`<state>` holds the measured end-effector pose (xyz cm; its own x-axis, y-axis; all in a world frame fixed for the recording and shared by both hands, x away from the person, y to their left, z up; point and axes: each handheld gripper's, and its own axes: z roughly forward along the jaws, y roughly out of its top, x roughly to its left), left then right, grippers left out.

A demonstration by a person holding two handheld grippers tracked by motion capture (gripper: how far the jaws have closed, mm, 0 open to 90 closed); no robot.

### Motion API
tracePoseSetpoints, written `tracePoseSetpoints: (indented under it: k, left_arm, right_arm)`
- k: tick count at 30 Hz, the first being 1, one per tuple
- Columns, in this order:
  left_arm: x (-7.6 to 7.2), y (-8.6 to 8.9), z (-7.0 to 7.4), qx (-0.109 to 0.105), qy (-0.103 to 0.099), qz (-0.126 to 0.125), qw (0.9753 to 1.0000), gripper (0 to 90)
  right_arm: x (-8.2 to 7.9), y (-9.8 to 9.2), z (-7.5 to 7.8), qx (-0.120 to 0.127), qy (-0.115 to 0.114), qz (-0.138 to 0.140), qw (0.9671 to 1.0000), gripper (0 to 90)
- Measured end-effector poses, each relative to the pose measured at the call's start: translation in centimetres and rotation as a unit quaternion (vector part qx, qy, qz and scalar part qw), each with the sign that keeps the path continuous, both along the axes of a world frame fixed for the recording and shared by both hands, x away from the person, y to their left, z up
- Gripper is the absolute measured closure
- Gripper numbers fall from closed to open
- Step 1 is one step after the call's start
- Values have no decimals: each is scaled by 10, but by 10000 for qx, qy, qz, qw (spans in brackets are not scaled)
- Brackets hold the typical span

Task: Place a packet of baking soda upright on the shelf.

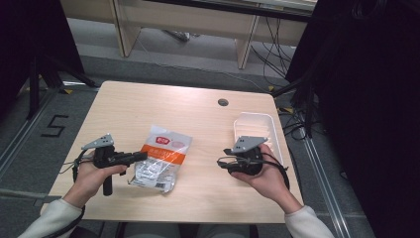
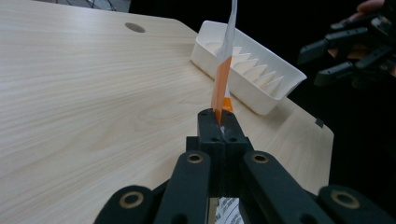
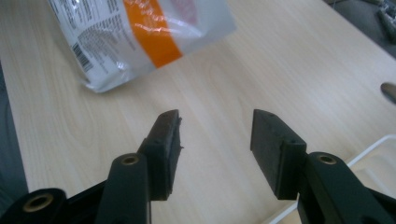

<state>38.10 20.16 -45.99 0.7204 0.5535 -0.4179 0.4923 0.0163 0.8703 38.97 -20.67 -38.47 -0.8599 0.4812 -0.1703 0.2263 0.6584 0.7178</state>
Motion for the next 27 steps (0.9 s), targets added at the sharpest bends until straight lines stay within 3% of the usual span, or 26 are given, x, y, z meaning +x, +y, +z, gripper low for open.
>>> tracePoseSetpoints:
  k: [2,4,7,8,10,17,21,25,27]
  left_arm:
    - [-2,-4,2,-15,-74,-79,9999,899]
    - [-4,-8,5,-12,-135,-176,9998,899]
    - [-7,-14,7,0,-243,-318,9992,898]
    - [-7,-15,8,-23,-277,-395,9988,899]
    - [-9,-19,9,9,-317,-466,9984,899]
    - [-10,-24,12,49,-459,-674,9967,899]
    - [-12,-25,12,35,-423,-706,9966,898]
    - [-12,-25,13,56,-485,-758,9959,898]
    - [-12,-26,13,40,-490,-780,9957,899]
  right_arm:
    - [4,5,8,-48,54,75,9999,505]
    - [10,11,13,-126,-60,211,9997,485]
    - [17,19,20,-122,46,267,9996,450]
    - [21,22,20,-162,12,415,9990,438]
    - [25,26,21,-140,244,432,9987,424]
    - [41,45,10,-362,383,879,9947,378]
    - [47,53,5,-405,483,863,9943,382]
    - [54,58,-4,-496,660,1091,9906,425]
    - [55,60,-10,-545,829,1237,9873,495]
